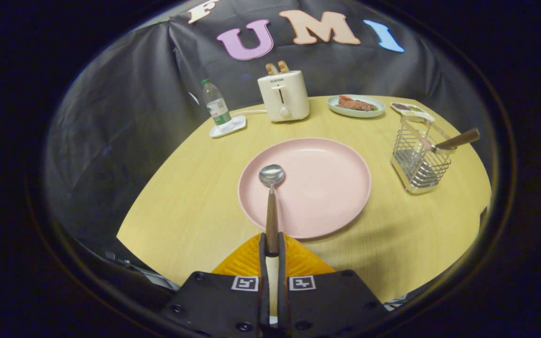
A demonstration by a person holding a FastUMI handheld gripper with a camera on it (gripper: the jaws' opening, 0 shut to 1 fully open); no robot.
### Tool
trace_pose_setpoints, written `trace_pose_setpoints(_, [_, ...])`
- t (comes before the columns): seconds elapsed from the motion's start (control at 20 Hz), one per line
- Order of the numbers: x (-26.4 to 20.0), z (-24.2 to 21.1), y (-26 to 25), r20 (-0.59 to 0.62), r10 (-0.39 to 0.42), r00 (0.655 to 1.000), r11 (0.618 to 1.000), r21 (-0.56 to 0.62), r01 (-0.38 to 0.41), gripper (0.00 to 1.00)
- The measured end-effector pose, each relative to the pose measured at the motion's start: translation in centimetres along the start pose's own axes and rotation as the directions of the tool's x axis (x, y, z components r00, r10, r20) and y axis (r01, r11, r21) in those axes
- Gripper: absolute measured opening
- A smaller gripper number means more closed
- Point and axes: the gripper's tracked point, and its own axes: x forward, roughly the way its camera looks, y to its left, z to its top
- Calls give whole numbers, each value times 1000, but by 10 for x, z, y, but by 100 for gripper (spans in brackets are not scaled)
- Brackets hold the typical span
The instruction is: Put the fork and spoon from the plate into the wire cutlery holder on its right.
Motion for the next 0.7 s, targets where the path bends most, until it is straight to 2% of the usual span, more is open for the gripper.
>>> trace_pose_setpoints(0.2, [-6,11,-11,27,-39,999,999,-6,39,3])
trace_pose_setpoints(0.7, [-32,48,-24,51,-31,998,999,16,31,3])
